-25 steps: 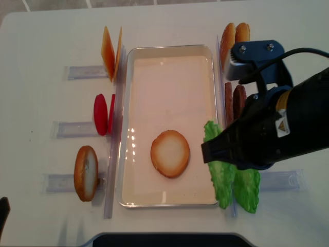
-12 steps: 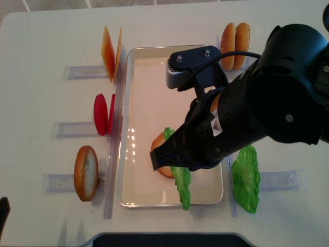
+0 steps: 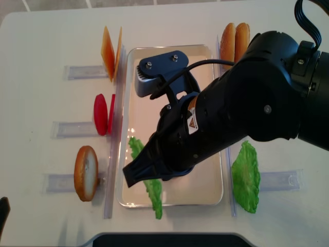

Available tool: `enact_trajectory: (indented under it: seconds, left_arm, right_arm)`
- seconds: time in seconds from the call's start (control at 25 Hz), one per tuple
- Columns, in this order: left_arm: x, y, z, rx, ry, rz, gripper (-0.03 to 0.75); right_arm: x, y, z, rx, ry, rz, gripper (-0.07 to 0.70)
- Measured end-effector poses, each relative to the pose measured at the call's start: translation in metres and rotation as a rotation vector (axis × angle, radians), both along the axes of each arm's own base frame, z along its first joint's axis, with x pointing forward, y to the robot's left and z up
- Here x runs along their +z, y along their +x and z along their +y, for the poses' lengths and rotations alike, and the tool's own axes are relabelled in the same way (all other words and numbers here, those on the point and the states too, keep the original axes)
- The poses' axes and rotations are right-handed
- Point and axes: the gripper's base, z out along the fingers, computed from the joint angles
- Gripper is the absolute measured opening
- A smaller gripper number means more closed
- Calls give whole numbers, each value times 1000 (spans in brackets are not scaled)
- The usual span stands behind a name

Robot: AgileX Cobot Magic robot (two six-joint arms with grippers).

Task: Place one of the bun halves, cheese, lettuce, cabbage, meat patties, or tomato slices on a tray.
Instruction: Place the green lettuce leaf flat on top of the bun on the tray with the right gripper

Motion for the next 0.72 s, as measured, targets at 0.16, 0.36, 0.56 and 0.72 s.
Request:
enact_trajectory:
  seconds: [0.16,0.36,0.56,0.72]
  left_arm:
    - [0,0,0,0,0,0,342]
    - [0,0,0,0,0,0,342]
    - [0,0,0,0,0,0,342]
    - [0,0,0,0,0,0,342]
  right_arm:
    - [8,1,4,91,160,33,44]
    - [-9,14,-7,99,284,81,44]
    - [-34,27,-27,47,420,116,44]
    - [-46,38,-42,-8,458,113,44]
